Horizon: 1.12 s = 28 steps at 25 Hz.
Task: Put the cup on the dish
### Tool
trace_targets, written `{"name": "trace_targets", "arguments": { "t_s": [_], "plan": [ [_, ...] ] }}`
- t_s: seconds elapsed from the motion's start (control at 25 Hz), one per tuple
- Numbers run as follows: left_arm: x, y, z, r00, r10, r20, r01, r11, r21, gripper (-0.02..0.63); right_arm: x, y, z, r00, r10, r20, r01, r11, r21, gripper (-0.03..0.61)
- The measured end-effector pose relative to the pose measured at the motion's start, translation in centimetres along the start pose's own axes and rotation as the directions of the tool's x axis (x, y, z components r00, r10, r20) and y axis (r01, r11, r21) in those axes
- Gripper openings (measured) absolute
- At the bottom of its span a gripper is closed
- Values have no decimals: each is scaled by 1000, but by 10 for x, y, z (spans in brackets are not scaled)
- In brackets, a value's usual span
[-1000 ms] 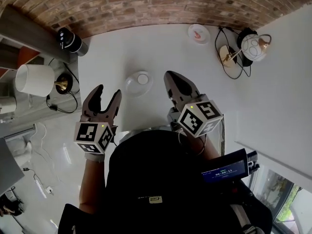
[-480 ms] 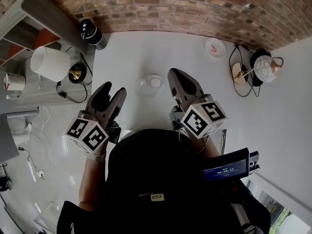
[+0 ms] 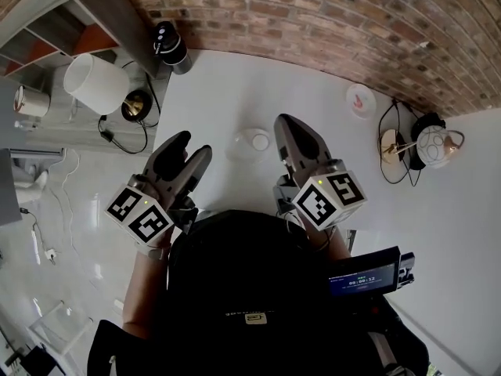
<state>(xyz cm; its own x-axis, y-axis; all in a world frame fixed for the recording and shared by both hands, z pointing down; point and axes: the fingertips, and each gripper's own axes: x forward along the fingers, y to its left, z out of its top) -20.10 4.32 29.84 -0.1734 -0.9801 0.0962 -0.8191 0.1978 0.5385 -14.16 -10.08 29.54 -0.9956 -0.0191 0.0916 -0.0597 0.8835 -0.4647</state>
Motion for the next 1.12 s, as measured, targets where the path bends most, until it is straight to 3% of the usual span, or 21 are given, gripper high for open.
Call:
{"name": "trace_targets", "arguments": {
  "t_s": [0.2, 0.44, 1.12],
  "plan": [
    [7, 4, 7, 999, -14, 42, 18, 995, -94, 267, 4, -1, 4, 1000, 16, -3, -16, 1000, -13, 5],
    [12, 13, 7, 999, -14, 51, 21, 988, -150, 267, 7, -3, 7, 1000, 22, -11, -23, 1000, -22, 5],
    [26, 17, -1, 1000, -24, 7, 25, 981, -194, 267, 1, -14, 6, 1000, -23, -4, 23, 999, -23, 4]
  ]
}}
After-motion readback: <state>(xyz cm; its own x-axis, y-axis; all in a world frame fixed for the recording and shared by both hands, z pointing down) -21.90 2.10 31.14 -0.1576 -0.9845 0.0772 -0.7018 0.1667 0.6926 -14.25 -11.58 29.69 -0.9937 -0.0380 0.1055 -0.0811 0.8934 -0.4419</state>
